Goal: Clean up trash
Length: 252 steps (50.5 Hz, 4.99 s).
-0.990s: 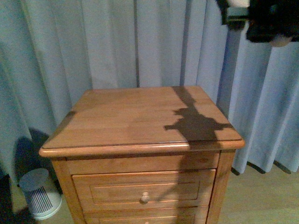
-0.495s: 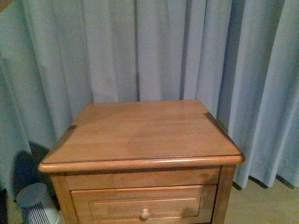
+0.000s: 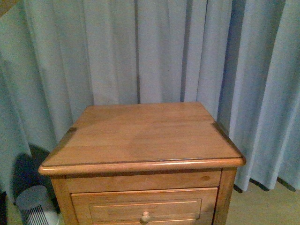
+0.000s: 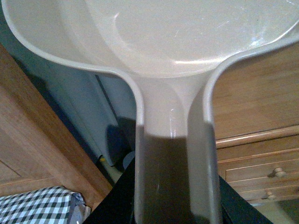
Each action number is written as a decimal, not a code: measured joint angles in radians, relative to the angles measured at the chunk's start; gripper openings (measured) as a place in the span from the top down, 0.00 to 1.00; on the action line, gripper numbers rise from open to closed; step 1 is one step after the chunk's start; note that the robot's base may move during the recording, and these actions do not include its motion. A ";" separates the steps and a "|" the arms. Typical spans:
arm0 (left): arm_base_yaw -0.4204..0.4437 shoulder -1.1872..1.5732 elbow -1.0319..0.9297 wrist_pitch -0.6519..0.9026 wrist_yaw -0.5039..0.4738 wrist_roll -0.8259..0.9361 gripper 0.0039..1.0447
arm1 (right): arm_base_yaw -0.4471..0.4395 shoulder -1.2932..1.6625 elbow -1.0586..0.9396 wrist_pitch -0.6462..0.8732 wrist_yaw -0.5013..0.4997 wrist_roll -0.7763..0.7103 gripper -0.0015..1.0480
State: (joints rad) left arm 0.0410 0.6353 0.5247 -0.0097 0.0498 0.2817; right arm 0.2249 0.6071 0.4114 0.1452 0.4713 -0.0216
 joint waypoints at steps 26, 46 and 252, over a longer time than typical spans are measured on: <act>0.000 0.000 0.000 0.000 0.000 0.000 0.77 | 0.029 -0.001 -0.014 -0.002 0.004 0.026 0.81; 0.000 0.000 0.000 0.000 0.000 0.000 0.77 | 0.029 0.000 -0.014 -0.003 0.004 0.028 0.81; 0.032 1.213 0.663 -0.286 0.467 0.582 0.77 | 0.033 0.000 -0.015 -0.004 0.003 0.032 0.81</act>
State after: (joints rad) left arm 0.0734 1.8488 1.1877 -0.2955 0.5163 0.8635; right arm 0.2581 0.6067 0.3965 0.1410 0.4740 0.0109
